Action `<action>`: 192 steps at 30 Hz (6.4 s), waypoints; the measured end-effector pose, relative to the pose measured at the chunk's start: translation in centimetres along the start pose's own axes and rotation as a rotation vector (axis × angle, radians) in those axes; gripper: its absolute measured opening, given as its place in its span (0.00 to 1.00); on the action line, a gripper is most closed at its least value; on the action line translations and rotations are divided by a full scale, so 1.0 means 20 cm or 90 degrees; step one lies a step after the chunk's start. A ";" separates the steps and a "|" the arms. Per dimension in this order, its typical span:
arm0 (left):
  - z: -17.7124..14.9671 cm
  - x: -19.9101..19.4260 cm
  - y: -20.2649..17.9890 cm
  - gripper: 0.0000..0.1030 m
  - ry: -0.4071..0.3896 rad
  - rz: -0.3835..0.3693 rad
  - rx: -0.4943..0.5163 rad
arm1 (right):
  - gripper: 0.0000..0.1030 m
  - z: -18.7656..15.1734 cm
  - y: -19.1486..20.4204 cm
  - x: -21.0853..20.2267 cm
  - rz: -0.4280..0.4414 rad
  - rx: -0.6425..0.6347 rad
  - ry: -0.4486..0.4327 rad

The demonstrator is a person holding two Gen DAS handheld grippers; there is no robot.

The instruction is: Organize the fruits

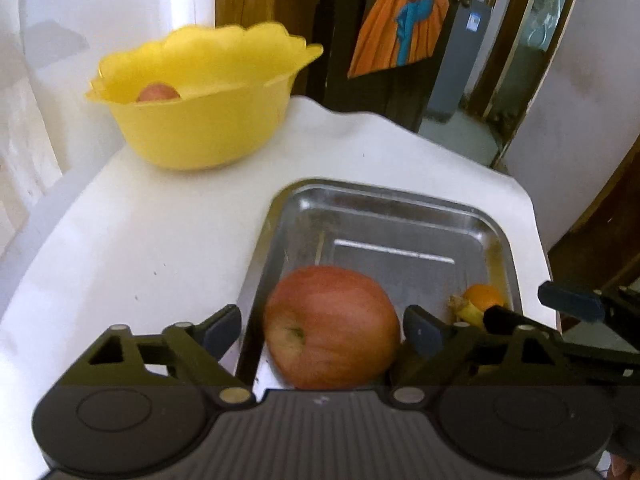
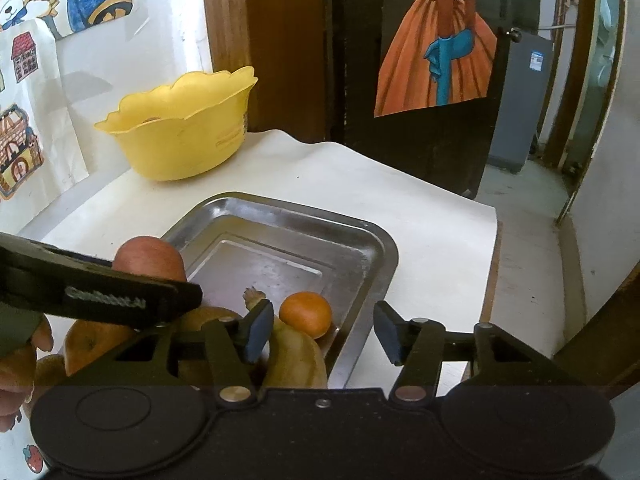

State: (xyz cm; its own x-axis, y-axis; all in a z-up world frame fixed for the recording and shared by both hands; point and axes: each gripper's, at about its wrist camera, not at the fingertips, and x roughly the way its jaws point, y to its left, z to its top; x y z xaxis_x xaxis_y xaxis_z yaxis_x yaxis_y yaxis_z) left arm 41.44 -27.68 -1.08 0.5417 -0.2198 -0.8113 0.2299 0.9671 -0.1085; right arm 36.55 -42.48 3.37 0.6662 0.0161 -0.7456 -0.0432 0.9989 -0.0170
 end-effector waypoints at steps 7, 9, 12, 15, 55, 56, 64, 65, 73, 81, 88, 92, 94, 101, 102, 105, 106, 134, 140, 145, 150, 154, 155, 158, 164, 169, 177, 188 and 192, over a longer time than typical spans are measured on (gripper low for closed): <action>0.00 -0.05 0.00 0.91 -0.011 0.010 -0.006 | 0.62 -0.01 -0.01 -0.06 -0.013 0.011 -0.013; 0.00 -0.07 0.01 0.92 -0.019 0.014 -0.008 | 0.63 -0.01 -0.01 -0.08 -0.015 0.012 -0.020; -0.01 -0.11 0.02 0.93 -0.031 0.018 -0.013 | 0.66 -0.01 -0.01 -0.12 -0.020 0.015 -0.029; -0.01 -0.15 0.03 0.94 -0.043 0.021 -0.018 | 0.69 -0.01 0.00 -0.16 -0.023 0.018 -0.038; -0.28 -0.80 0.17 1.00 -0.136 0.126 -0.098 | 0.99 -0.10 0.18 -0.73 -0.003 0.037 -0.098; -0.29 -0.85 0.18 1.00 -0.139 0.133 -0.104 | 0.99 -0.11 0.18 -0.76 -0.001 0.035 -0.100; -0.42 -1.17 0.18 1.00 -0.144 0.173 -0.118 | 0.99 -0.16 0.20 -1.02 0.017 0.088 -0.095; -0.44 -1.19 0.18 1.00 -0.142 0.173 -0.118 | 0.99 -0.17 0.20 -1.05 0.018 0.092 -0.092; -0.53 -1.32 0.20 1.00 -0.101 0.143 -0.081 | 0.99 -0.22 0.29 -1.24 0.000 0.110 -0.078; -0.57 -1.38 0.29 0.99 -0.083 0.039 0.020 | 0.99 -0.34 0.49 -1.40 -0.071 0.165 -0.075; -0.60 -1.47 0.41 0.99 -0.088 -0.027 0.102 | 0.99 -0.43 0.74 -1.57 -0.130 0.221 -0.071; -0.60 -1.50 0.49 0.99 -0.088 -0.056 0.105 | 0.99 -0.47 0.88 -1.62 -0.144 0.239 -0.056; -0.62 -1.51 0.52 0.99 -0.085 -0.063 0.110 | 0.99 -0.47 0.93 -1.64 -0.156 0.236 -0.055; -0.67 -1.56 0.59 0.99 -0.058 -0.064 0.111 | 0.99 -0.49 1.04 -1.69 -0.164 0.229 -0.042; -0.67 -1.56 0.60 0.99 -0.057 -0.061 0.107 | 0.99 -0.50 1.05 -1.70 -0.162 0.226 -0.040; -0.68 -1.57 0.62 0.99 -0.053 -0.049 0.104 | 0.99 -0.51 1.08 -1.69 -0.156 0.219 -0.030; -0.68 -1.57 0.63 0.99 -0.050 -0.046 0.104 | 0.99 -0.51 1.09 -1.68 -0.153 0.217 -0.026; -1.04 -1.26 0.72 0.99 -0.023 0.000 0.109 | 0.99 -0.88 1.06 -1.43 -0.166 0.212 -0.006; -1.09 -1.20 0.71 0.99 -0.022 0.011 0.096 | 0.99 -0.93 1.02 -1.33 -0.167 0.213 0.000; -1.10 -1.17 0.70 0.99 -0.019 0.021 0.097 | 0.99 -0.93 1.01 -1.29 -0.154 0.205 -0.001; -1.09 -1.14 0.68 0.99 -0.027 0.018 0.108 | 0.99 -0.94 1.02 -1.27 -0.152 0.199 -0.012; -1.08 -1.12 0.66 0.99 -0.033 0.009 0.121 | 0.99 -0.95 1.01 -1.26 -0.161 0.203 -0.018; -1.08 -1.12 0.66 0.99 -0.033 0.008 0.123 | 0.99 -0.95 1.01 -1.25 -0.163 0.203 -0.020; -1.09 -1.11 0.65 0.99 -0.037 0.005 0.124 | 0.99 -0.96 1.01 -1.25 -0.167 0.204 -0.027; -1.11 -1.10 0.64 0.99 -0.042 0.008 0.125 | 0.99 -0.99 1.01 -1.25 -0.175 0.206 -0.038; -1.12 -1.11 0.64 0.99 -0.042 0.004 0.123 | 0.99 -1.00 1.01 -1.25 -0.180 0.210 -0.035; -1.12 -1.12 0.63 0.99 -0.046 0.004 0.125 | 0.99 -1.00 1.01 -1.27 -0.182 0.214 -0.038; -1.10 -1.12 0.63 0.99 -0.046 0.004 0.124 | 0.99 -0.98 1.01 -1.27 -0.183 0.212 -0.043; -1.10 -1.11 0.63 0.99 -0.044 0.003 0.126 | 0.99 -0.99 1.01 -1.28 -0.182 0.213 -0.043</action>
State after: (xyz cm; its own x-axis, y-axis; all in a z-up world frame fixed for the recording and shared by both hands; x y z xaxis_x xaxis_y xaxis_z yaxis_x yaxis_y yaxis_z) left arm 14.43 -7.71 2.93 0.5961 -0.2302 -0.7692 0.3775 0.9259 0.0154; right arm 4.00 -23.52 8.89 0.6640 -0.2718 -0.6966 0.3862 0.9224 0.0083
